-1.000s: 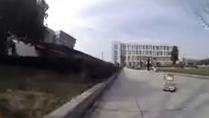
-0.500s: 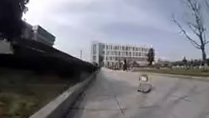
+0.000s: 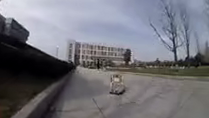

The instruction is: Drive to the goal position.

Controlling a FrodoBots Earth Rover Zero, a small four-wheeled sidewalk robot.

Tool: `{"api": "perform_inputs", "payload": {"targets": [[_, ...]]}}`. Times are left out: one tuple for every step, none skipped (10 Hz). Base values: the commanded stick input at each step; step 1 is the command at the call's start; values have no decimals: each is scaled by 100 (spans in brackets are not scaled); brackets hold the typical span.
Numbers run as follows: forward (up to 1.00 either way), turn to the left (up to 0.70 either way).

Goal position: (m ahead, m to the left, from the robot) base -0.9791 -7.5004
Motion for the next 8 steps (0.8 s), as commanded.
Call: {"api": "perform_inputs", "payload": {"targets": [[0,0],[0,0],[0,0],[0,0],[0,0],[0,0],[0,-70],[0,-70]]}}
